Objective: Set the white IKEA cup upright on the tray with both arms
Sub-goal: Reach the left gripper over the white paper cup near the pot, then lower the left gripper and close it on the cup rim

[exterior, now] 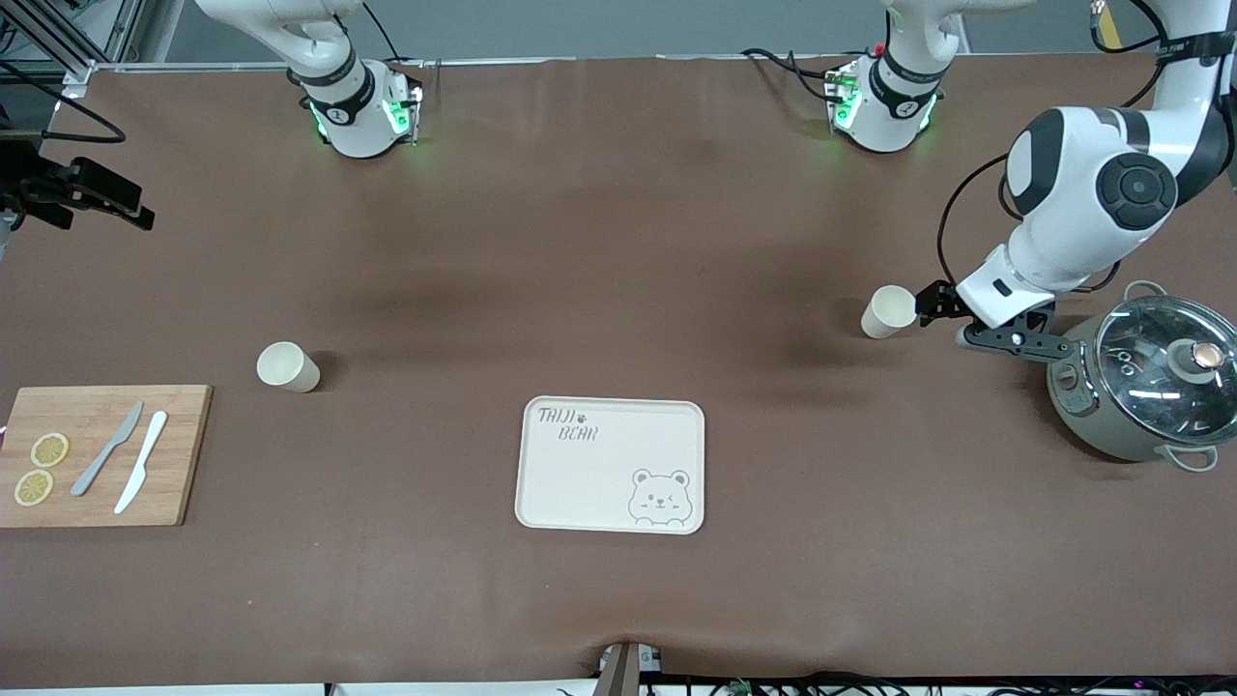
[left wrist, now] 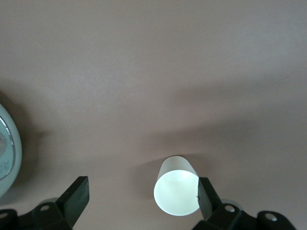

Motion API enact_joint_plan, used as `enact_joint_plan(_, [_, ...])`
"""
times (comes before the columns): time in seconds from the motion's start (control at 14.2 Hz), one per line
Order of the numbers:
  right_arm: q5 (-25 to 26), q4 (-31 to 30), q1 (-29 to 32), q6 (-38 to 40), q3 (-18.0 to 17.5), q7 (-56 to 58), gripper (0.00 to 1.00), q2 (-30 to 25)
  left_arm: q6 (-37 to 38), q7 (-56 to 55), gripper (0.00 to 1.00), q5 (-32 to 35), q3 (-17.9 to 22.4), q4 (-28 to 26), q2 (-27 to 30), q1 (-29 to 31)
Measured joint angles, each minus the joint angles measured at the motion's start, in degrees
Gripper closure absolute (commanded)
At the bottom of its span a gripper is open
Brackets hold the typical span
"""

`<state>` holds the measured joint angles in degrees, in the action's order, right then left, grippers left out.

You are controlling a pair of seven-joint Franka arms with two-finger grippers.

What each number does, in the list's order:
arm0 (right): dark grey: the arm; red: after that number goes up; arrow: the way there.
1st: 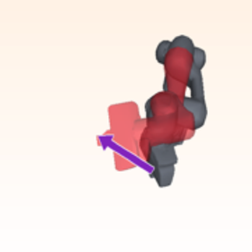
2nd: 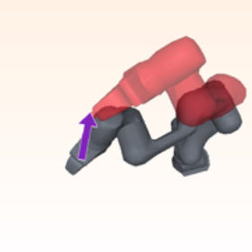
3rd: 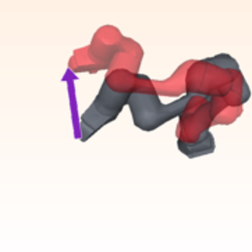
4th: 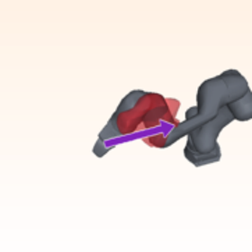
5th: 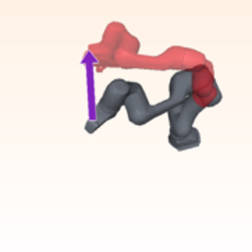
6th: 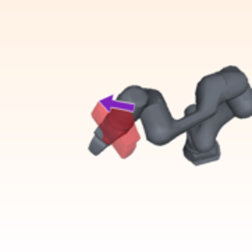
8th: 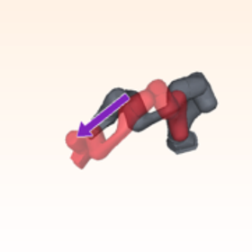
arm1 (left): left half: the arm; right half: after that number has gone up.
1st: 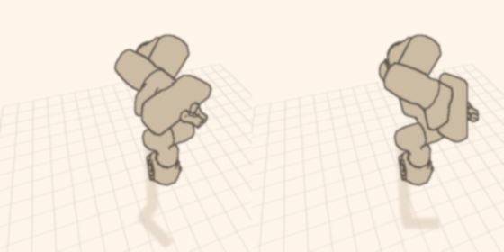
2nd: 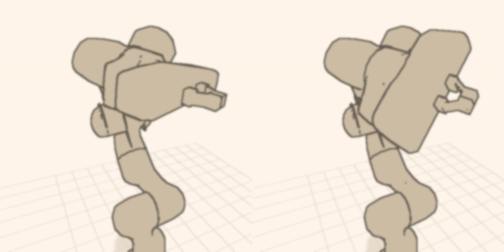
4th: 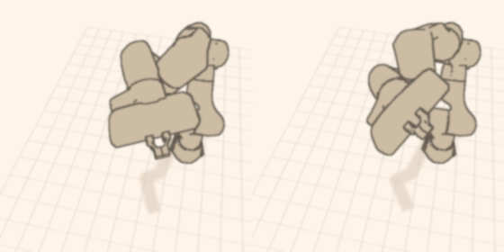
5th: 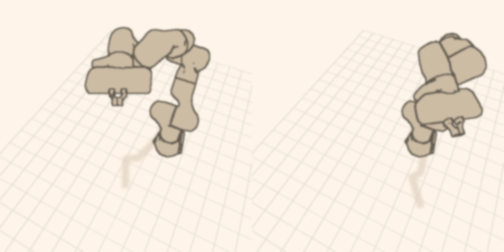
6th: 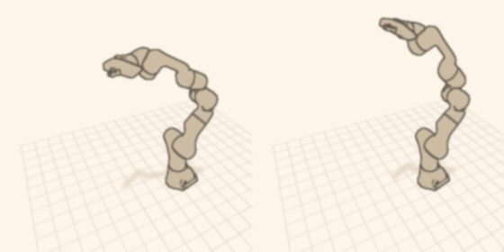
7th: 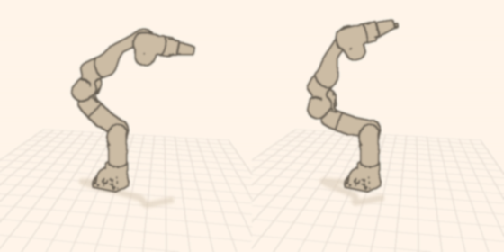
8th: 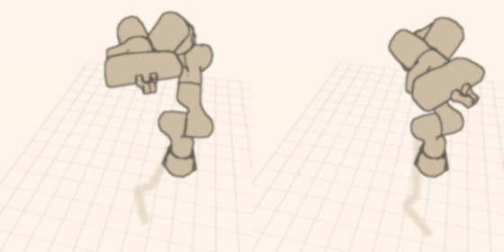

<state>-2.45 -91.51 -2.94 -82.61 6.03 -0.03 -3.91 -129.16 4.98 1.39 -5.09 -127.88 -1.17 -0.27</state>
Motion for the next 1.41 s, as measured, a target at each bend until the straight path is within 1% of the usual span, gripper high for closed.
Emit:
enact_joint_plan(0.21, [0.0, 0.0, 0.1, 0.0, 0.0, 0.0, 0.0, 0.4, -7.1, 0.1, 0.0, 0.0, 0.0, -5.7, 0.0, 0.3])
enact_joint_plan(0.64, [0.0, 0.2, 0.1, -0.1, 0.0, 0.0, 0.0, 1.5, -16.9, 0.1, 0.0, 0.0, 0.0, -13.7, -0.1, 1.0])
enact_joint_plan(0.92, [0.0, 0.2, 0.1, -0.1, 0.0, 0.0, 0.0, 1.6, -21.7, 0.5, 0.0, 0.0, 0.0, -17.3, -0.3, 1.2])
enact_joint_plan(1.41, [0.0, 0.2, 0.1, -0.1, 0.0, 0.0, 0.0, 2.6, -29.1, 0.6, 0.0, 0.0, 0.0, -22.0, -1.4, 1.5])
